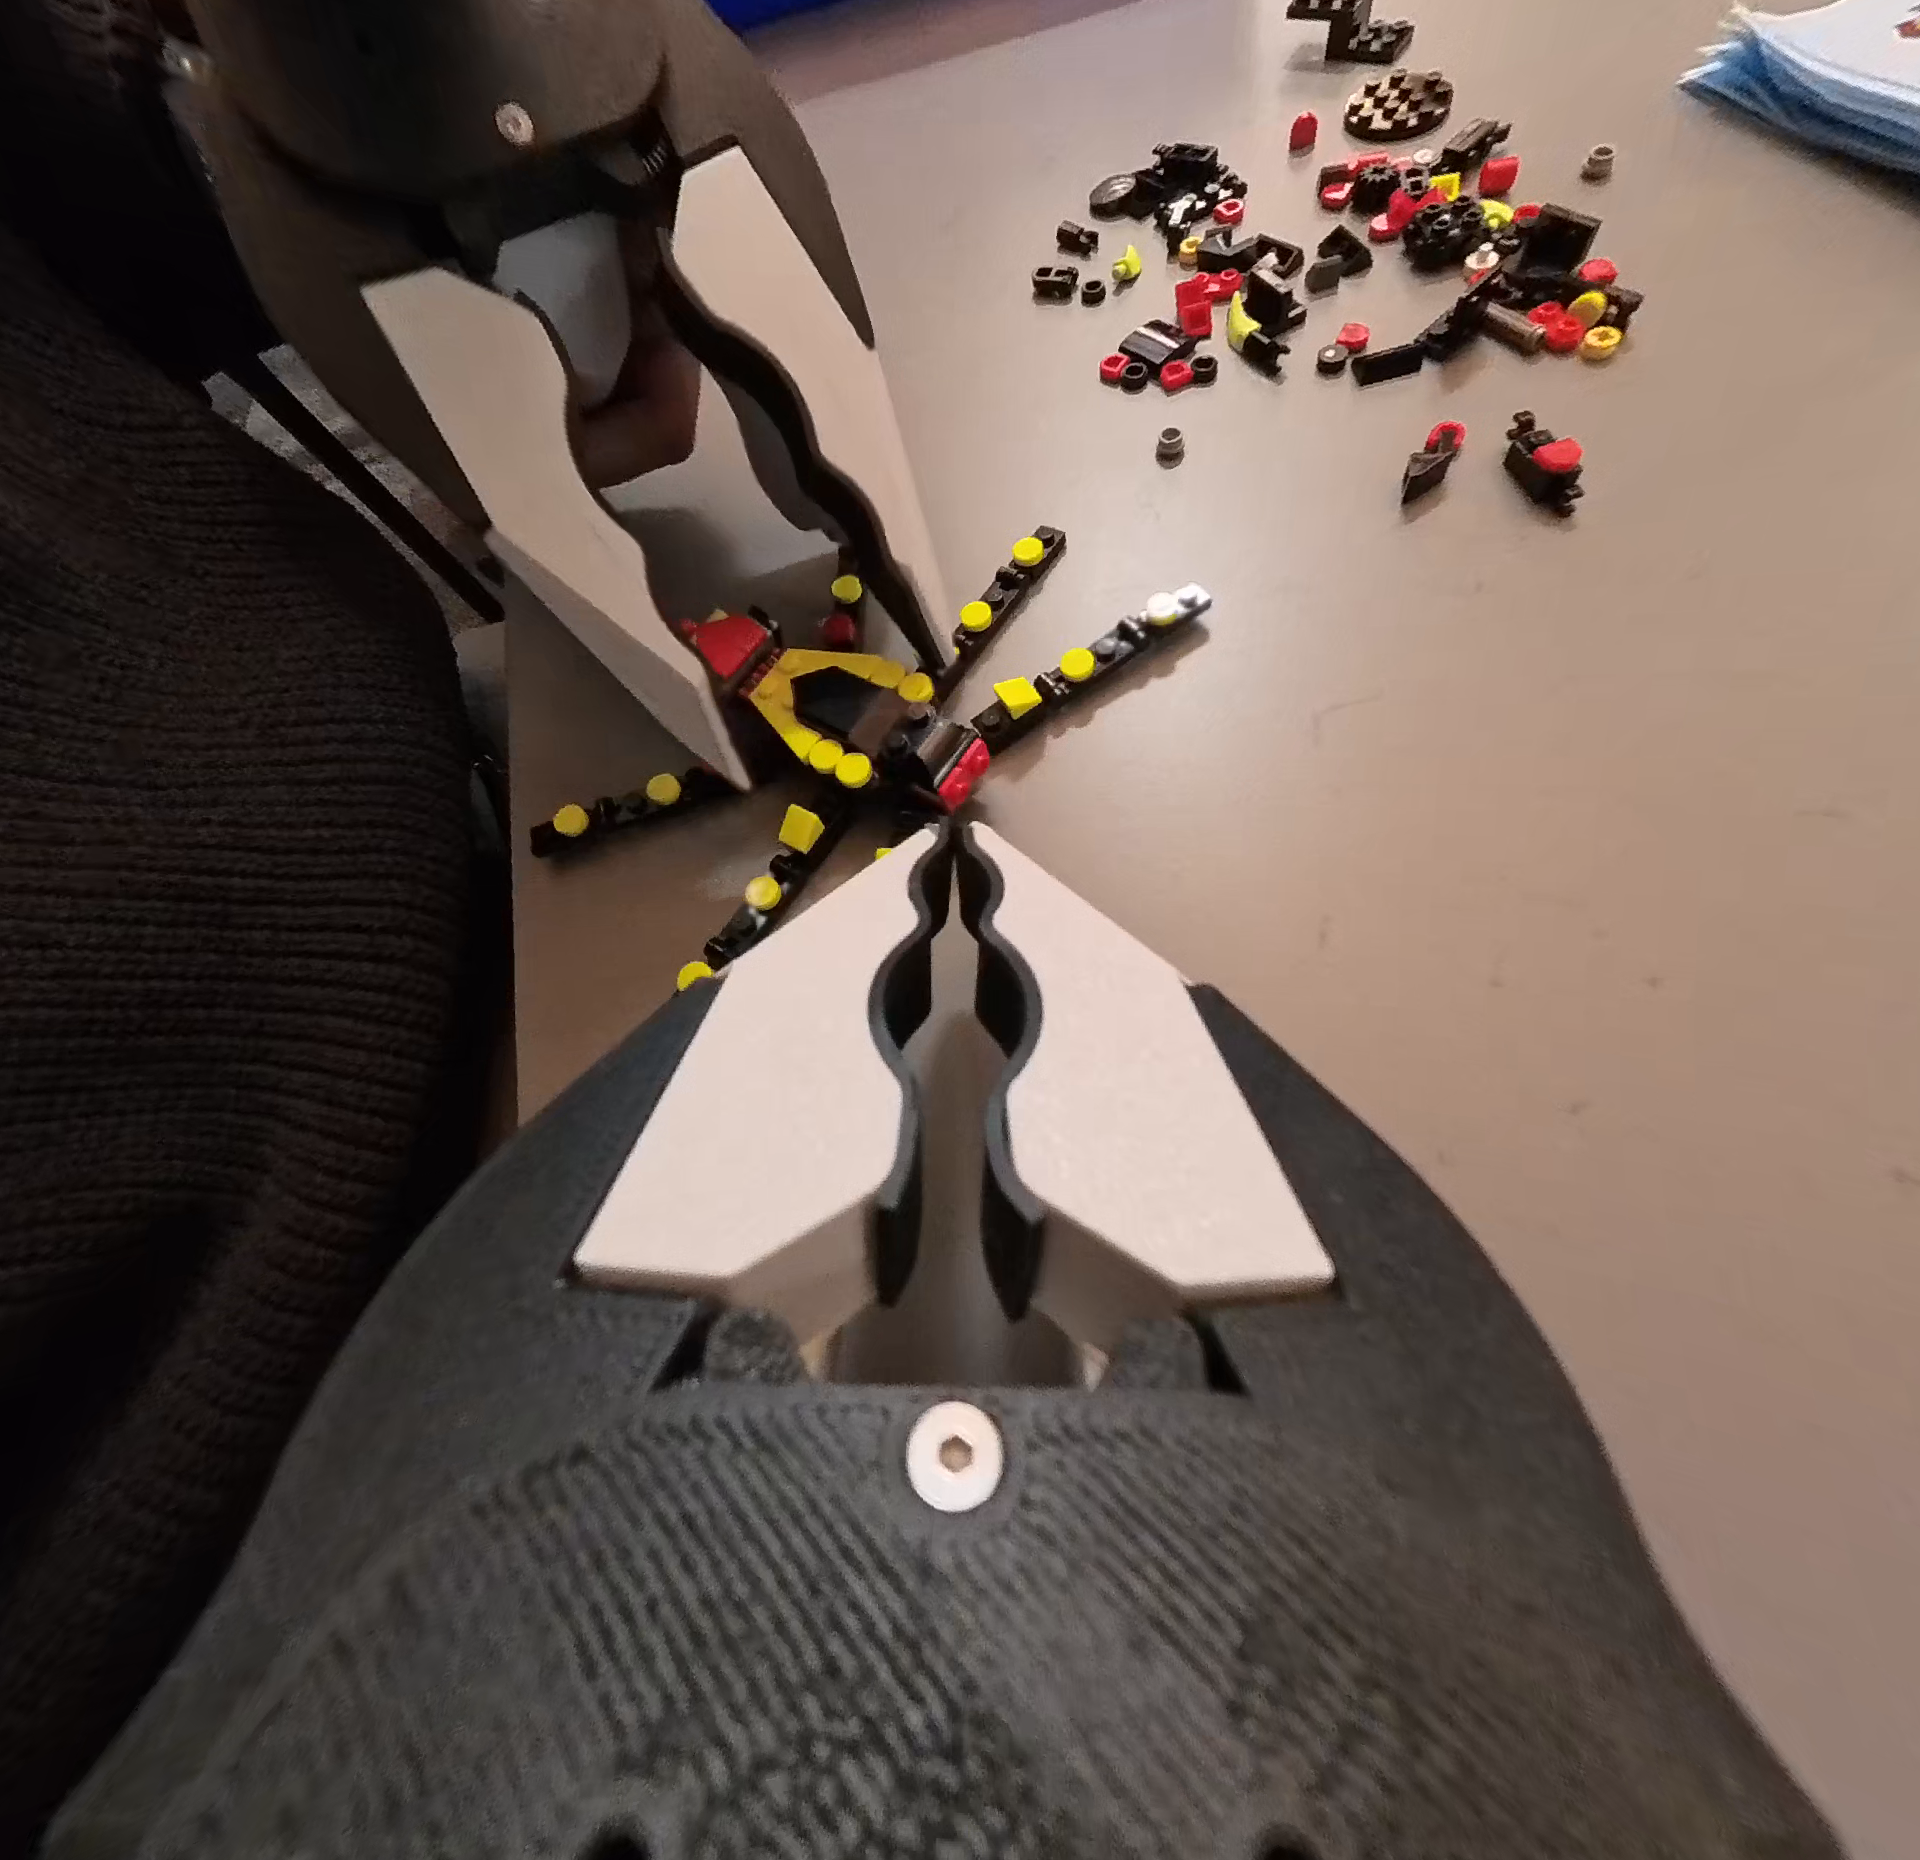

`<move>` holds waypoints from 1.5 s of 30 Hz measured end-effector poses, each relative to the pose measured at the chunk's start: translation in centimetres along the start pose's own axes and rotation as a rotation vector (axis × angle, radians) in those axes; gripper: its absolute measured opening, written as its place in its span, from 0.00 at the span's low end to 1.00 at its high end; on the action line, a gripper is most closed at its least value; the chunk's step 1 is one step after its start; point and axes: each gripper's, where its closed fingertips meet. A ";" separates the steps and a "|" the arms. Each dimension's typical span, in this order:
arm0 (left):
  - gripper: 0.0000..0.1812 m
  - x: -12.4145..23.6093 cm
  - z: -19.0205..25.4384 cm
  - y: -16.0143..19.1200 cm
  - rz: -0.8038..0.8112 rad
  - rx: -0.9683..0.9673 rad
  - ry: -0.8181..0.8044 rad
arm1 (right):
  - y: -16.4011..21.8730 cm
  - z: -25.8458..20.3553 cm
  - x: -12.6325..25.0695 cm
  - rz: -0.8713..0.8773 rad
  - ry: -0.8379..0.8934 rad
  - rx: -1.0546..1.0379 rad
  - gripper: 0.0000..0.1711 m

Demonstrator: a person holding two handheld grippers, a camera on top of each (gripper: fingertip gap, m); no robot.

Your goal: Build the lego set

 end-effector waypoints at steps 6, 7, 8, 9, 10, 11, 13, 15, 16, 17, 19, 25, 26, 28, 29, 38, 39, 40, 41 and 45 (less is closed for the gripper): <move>0.27 1.8 -0.2 0.1 0.030 0.064 0.041 | 0.1 -0.1 -0.1 -0.005 -0.001 0.007 0.00; 0.26 2.2 -0.4 0.3 0.029 0.060 0.026 | 0.1 -0.2 -0.1 -0.005 -0.001 0.008 0.00; 0.26 2.5 -0.7 0.4 0.028 0.056 0.008 | 0.1 -0.2 -0.1 -0.006 0.001 0.009 0.00; 0.26 2.9 -0.9 0.5 0.030 0.052 -0.009 | 0.1 -0.2 -0.1 -0.006 0.003 0.010 0.00; 0.26 3.3 -0.9 0.6 0.035 0.050 -0.021 | 0.1 -0.1 -0.1 -0.005 0.008 0.010 0.00; 0.26 3.7 -0.9 0.8 0.045 0.054 -0.030 | 0.0 -0.1 0.0 -0.002 0.015 0.009 0.00; 0.26 4.2 -0.8 1.2 0.075 0.080 -0.042 | -0.4 0.0 0.1 0.008 0.042 -0.002 0.00; 0.25 4.6 -0.4 1.5 0.117 0.120 -0.044 | -1.1 1.4 0.2 0.010 0.167 -0.018 0.00; 0.25 4.7 -0.2 1.7 0.138 0.141 -0.046 | -1.6 2.5 0.5 0.021 0.266 -0.018 0.00; 0.24 4.8 -0.1 1.8 0.158 0.163 -0.049 | -2.3 3.3 1.1 0.041 0.348 -0.022 0.00; 0.24 4.6 0.4 1.8 0.184 0.198 -0.031 | -3.7 3.7 2.1 0.091 0.418 -0.054 0.00; 0.24 3.1 1.7 2.1 0.117 0.152 0.054 | -3.5 -0.9 0.5 0.079 0.219 -0.175 0.00; 0.24 2.9 1.9 2.4 0.102 0.146 0.064 | -3.3 -1.9 0.0 0.063 0.166 -0.150 0.00; 0.24 2.7 2.0 2.9 0.071 0.127 0.061 | -2.5 -3.1 -0.9 0.021 0.128 -0.065 0.00; 0.24 2.7 1.9 3.0 0.061 0.114 0.047 | -2.2 -3.6 -1.2 0.004 0.120 -0.020 0.00; 0.20 2.8 1.5 3.1 0.054 0.095 0.020 | -1.0 -5.4 -2.5 -0.056 0.075 0.063 0.00; 0.19 2.8 1.5 3.1 0.055 0.095 0.020 | -1.0 -5.4 -2.5 -0.058 0.073 0.061 0.00; 0.19 2.8 1.4 3.1 0.056 0.095 0.021 | -0.9 -5.3 -2.5 -0.060 0.074 0.060 0.00; 0.19 2.8 1.4 3.1 0.057 0.095 0.021 | -0.9 -5.3 -2.5 -0.061 0.074 0.062 0.00; 0.18 2.7 1.4 3.2 0.053 0.097 0.026 | -0.7 -5.3 -2.6 -0.068 0.077 0.063 0.00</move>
Point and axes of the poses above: each gripper's, where its closed fingertips meet, x back along the fingers, y out of its underside, z = x × y across the jaws, and after that the axes turned 14 degrees about y, right-handed
